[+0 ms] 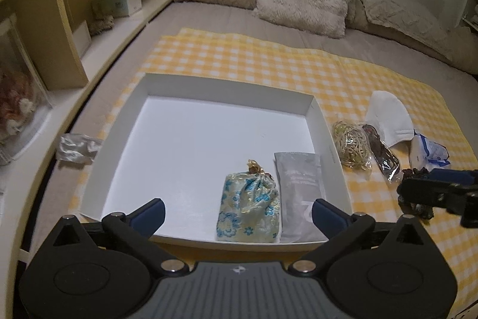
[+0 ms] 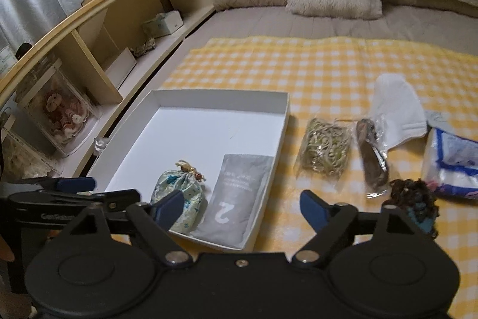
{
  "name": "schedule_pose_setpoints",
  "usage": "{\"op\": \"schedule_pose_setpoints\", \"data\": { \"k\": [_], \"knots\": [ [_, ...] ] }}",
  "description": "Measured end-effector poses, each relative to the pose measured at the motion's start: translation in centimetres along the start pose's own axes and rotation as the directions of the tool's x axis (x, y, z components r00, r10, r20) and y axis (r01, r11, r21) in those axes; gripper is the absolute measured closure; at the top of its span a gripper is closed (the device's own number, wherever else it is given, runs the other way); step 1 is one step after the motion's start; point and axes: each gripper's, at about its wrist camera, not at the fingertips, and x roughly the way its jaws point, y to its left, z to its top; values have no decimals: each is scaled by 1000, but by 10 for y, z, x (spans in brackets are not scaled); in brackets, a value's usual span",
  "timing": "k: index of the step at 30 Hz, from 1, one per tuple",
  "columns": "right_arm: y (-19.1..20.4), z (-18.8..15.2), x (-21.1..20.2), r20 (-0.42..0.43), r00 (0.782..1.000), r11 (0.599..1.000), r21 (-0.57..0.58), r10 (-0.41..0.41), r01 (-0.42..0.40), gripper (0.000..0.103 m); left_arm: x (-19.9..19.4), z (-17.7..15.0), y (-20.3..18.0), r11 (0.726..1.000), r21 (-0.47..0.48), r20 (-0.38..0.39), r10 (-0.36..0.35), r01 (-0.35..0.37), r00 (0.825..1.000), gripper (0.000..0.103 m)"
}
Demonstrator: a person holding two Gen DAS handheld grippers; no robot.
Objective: Organize soft objects
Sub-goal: 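Withdraw both tools from the box toward the remaining items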
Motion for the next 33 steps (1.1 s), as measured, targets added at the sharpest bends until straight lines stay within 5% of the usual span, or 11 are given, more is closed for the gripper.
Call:
{"op": "schedule_pose_setpoints", "data": {
  "k": [6, 20, 33],
  "knots": [
    [-4, -3, -16, 50, 998, 999, -28, -33, 35, 0, -18, -2, -5, 1000, 17, 40, 14, -15, 999, 0],
    [-15, -9, -46, 125, 990, 993, -86, -69, 80, 0, -38, 3, -36, 999, 53, 106, -18, 12, 994, 0],
    [-72, -7, -74, 173, 975, 989, 0, -143, 145, 0, -32, 27, -94, 990, 104, 157, -116, 100, 981, 0]
  ]
}}
